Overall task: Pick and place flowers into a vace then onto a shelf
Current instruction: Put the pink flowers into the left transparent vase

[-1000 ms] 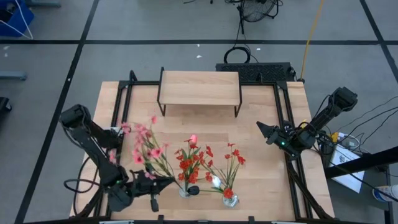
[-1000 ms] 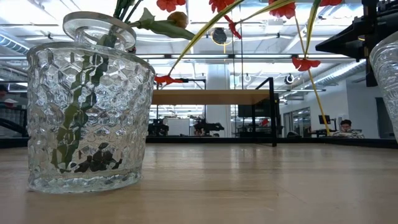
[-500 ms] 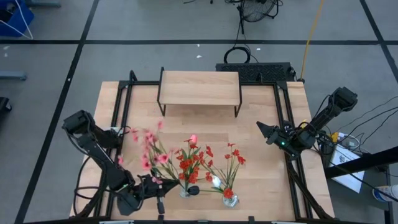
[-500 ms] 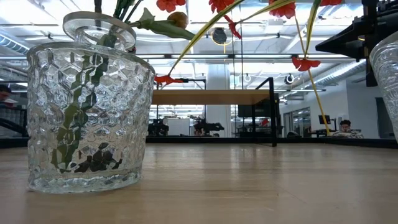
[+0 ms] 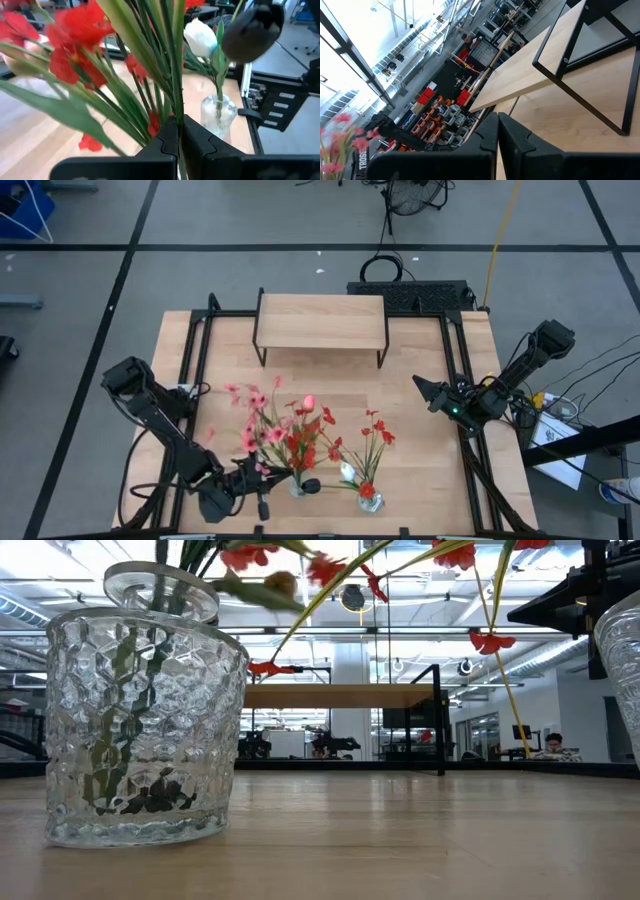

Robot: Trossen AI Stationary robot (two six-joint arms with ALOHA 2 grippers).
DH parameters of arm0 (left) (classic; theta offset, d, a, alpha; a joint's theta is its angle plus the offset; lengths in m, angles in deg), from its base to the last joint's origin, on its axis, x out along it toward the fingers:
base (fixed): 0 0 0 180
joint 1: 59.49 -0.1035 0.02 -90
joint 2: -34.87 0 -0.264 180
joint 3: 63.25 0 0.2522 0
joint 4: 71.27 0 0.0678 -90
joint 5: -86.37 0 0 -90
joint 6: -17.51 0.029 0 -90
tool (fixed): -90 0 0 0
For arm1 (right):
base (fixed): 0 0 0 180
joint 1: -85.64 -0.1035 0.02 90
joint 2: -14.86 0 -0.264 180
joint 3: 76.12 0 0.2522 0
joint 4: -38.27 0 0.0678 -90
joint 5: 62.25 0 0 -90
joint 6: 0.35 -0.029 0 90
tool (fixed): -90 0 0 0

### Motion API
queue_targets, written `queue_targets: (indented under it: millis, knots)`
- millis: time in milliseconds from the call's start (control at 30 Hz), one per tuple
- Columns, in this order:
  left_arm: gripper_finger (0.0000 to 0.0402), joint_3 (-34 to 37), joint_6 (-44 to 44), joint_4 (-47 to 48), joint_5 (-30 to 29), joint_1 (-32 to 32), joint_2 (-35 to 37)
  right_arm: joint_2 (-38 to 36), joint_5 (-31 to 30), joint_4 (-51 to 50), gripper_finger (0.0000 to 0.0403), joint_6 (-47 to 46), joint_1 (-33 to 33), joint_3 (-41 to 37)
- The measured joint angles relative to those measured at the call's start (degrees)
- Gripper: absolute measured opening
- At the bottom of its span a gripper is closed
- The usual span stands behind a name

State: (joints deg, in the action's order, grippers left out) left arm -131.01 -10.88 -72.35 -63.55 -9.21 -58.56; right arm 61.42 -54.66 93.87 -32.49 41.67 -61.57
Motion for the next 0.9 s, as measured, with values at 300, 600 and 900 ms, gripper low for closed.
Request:
queue_targets:
  millis: [300,600,900]
  knots:
    - [0.0007,0.0,-3.3,2.4,3.7,-0.4,-2.0,0.0,0.0,0.0,0.0004,0.0,0.0,0.0]
    - [0.0007,0.0,-6.3,-1.7,6.8,-0.5,-9.6,0.0,0.0,0.0,0.0004,0.0,0.0,0.0]
    - [0.0007,-0.3,-12.4,-3.3,8.7,-1.1,-14.3,0.0,0.0,0.0,0.0004,0.0,0.0,0.0]
